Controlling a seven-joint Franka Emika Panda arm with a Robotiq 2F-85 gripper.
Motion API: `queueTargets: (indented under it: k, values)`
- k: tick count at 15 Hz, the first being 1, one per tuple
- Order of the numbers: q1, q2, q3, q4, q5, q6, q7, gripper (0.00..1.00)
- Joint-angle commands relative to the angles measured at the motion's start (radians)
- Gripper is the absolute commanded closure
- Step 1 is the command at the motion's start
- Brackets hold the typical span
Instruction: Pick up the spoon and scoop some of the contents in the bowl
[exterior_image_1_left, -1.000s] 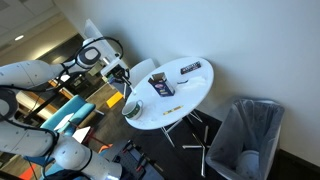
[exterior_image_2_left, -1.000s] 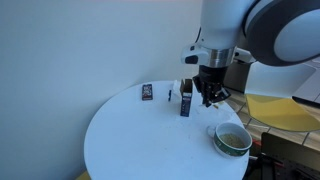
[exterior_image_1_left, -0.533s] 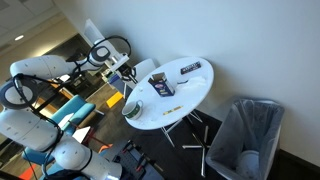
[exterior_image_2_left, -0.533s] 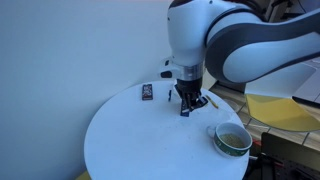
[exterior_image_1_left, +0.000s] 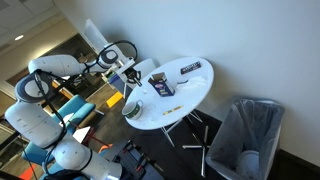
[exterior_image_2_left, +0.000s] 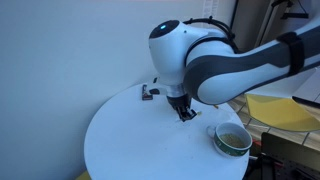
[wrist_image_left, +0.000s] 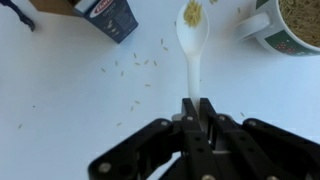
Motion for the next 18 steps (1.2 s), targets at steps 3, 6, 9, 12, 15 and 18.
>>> queueTargets:
  k: [3, 6, 9, 12, 15, 18]
  values:
    - [-0.014, 0.071, 0.02, 0.035, -0.03, 0.042, 0.07, 0.97]
    - [-0.013, 0.099, 0.021, 0.038, -0.037, 0.069, 0.095, 0.97]
    - [-0.011, 0.13, 0.022, 0.045, -0.042, 0.076, 0.119, 0.97]
    - [-0.008, 0.159, 0.023, 0.058, -0.051, 0.07, 0.146, 0.97]
    - [-0.008, 0.187, 0.022, 0.071, -0.069, 0.062, 0.172, 0.97]
    - [-0.008, 0.211, 0.022, 0.081, -0.08, 0.059, 0.191, 0.97]
